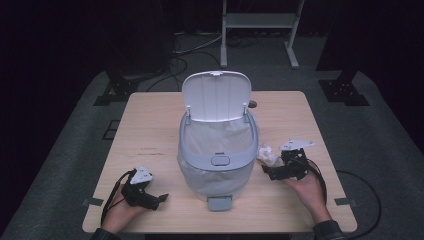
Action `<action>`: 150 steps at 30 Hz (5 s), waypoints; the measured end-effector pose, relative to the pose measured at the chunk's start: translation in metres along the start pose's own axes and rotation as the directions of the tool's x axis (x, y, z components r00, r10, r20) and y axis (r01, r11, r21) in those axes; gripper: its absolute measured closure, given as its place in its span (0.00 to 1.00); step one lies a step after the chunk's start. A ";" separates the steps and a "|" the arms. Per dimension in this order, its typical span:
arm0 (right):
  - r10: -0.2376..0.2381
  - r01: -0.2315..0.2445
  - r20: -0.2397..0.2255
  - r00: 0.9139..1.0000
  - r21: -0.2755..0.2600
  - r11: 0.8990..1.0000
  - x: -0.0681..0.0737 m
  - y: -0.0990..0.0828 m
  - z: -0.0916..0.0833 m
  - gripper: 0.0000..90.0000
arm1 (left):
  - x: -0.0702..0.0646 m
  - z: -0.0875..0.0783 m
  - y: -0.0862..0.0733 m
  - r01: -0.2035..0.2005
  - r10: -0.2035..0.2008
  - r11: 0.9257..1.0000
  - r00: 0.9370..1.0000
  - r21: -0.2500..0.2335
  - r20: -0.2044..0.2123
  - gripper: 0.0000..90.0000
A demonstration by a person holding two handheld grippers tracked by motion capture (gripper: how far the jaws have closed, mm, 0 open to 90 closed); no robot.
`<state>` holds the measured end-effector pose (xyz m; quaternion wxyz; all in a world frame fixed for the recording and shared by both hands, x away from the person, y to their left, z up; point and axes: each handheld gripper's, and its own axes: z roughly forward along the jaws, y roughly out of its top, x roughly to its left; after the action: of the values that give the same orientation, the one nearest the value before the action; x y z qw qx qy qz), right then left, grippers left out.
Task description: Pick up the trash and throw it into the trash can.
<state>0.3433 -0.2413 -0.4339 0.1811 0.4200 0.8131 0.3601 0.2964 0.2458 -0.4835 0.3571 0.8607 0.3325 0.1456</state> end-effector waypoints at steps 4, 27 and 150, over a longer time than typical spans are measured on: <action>0.009 -0.009 0.002 1.000 0.000 1.000 -0.002 0.005 0.004 0.02 | 0.000 0.000 0.000 0.000 0.000 1.000 1.000 -0.001 0.000 0.00; 0.070 -0.069 -0.034 0.997 0.018 0.997 -0.018 0.016 0.036 0.02 | 0.000 0.000 0.000 -0.001 0.001 1.000 1.000 0.002 0.000 0.00; -0.102 0.058 -0.279 0.955 -0.165 0.985 -0.020 0.062 -0.068 0.67 | 0.000 0.000 0.000 -0.012 0.012 1.000 1.000 0.000 0.010 0.00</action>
<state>0.3479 -0.2630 -0.3425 0.1082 0.3149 0.8167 0.4714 0.2972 0.2456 -0.4835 0.3577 0.8635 0.3255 0.1433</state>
